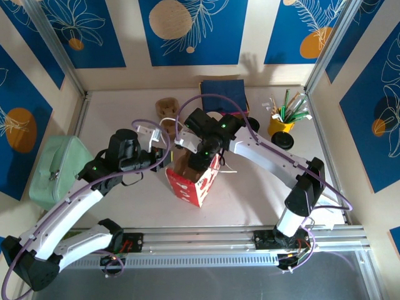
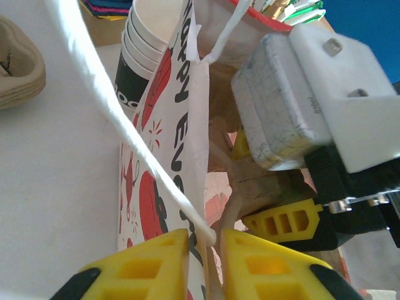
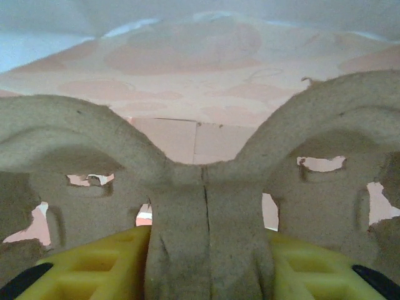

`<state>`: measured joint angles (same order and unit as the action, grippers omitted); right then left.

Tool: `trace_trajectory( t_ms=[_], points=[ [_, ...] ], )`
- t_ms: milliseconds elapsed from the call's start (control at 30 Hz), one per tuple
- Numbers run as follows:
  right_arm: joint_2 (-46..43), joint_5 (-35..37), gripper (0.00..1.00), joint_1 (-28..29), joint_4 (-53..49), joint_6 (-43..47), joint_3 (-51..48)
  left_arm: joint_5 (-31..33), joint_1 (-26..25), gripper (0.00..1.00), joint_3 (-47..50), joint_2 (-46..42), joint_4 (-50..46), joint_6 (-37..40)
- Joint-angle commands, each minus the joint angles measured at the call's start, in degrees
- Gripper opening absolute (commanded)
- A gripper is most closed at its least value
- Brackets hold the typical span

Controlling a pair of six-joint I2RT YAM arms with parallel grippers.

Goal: Pack the takeout coffee

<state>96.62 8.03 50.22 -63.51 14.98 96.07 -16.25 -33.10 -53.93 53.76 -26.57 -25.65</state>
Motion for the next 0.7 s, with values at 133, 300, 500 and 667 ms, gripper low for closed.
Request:
trace_trajectory(
  t_ms=[133, 300, 500, 667],
  points=[
    [0.2, -3.3, 0.43, -0.4, 0.8, -0.2, -1.4, 1.1, 0.4, 0.14, -1.7, 0.2, 1.5, -1.9],
    [0.8, -3.5, 0.43, -0.7, 0.8, -1.0, -2.9, 1.4, 0.4, 0.12, -1.7, 0.5, 1.8, -2.9],
    [1.8, -2.7, 0.43, -0.6, -1.8, -3.1, -2.7, 1.2, 0.4, 0.10, -1.9, 0.7, 2.1, -3.4],
    [2.9, -1.8, 0.43, 0.0, -3.4, -5.5, -1.5, 1.2, 0.3, 0.09, -1.9, 0.7, 2.4, -3.8]
  ],
)
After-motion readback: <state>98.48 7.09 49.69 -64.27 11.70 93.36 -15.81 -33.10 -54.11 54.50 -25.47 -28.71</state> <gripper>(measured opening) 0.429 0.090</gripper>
